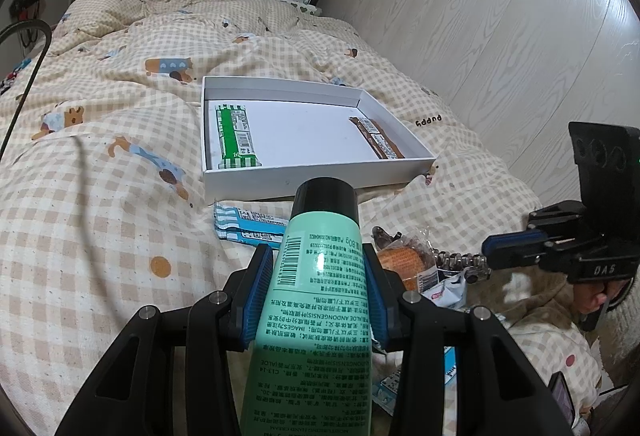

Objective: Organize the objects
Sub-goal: 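Reach the right gripper into the pile while the left holds the mint-green tube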

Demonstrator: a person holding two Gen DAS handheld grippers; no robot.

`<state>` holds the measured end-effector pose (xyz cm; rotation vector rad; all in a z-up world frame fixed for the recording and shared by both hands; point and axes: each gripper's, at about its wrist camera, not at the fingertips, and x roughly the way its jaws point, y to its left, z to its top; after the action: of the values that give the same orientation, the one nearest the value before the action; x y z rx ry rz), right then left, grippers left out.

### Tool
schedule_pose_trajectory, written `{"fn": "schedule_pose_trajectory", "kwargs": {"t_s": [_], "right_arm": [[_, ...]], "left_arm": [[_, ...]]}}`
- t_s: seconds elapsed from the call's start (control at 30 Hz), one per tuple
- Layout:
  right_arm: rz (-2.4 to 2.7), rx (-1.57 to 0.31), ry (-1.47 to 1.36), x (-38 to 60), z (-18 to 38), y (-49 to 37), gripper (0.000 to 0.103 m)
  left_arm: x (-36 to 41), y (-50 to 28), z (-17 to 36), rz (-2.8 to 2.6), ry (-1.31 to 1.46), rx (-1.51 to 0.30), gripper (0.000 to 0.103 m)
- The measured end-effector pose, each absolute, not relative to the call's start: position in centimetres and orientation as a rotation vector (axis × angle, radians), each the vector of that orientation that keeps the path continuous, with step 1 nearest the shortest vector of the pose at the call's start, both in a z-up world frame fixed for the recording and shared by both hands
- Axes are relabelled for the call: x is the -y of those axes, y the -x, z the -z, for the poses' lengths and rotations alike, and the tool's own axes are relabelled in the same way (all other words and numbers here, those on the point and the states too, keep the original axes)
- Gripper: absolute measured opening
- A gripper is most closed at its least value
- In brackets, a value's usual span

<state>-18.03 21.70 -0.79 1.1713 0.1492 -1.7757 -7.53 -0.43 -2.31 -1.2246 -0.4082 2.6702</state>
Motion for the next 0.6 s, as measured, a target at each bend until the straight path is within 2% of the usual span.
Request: {"fn": "schedule_pose_trajectory", "kwargs": {"t_s": [0.2,0.27,0.3,0.53,0.57,0.6], "right_arm": [[1.779,-0.178,-1.214,-21.5,1.6,18.4,0.010],[1.786,-0.212,-1.234,-21.4,2.1,18.5,0.035],[1.780,-0.219,-1.229,-21.2,2.3,18.4,0.059],[1.689,-0.341,-1.256,-19.5,4.2,17.1,0.060],[1.675,-0.349,-1.272,-19.3,4.7,17.1,0.057],[1.666,-0.361,-1.285,-19.1,5.1,17.1,0.045]], "left_arm": [[0.4,7.5,2.4,-2.669,1.227,0.409,0.047],[0.4,7.5,2.4,-2.669,1.226,0.409,0.047],[0.4,7.5,2.4,-2.668,1.227,0.409,0.047],[0.3,7.6,2.5,-2.661,1.234,0.405,0.047],[0.3,7.6,2.4,-2.661,1.234,0.404,0.047],[0.3,7.6,2.4,-2.661,1.234,0.405,0.047]]}}
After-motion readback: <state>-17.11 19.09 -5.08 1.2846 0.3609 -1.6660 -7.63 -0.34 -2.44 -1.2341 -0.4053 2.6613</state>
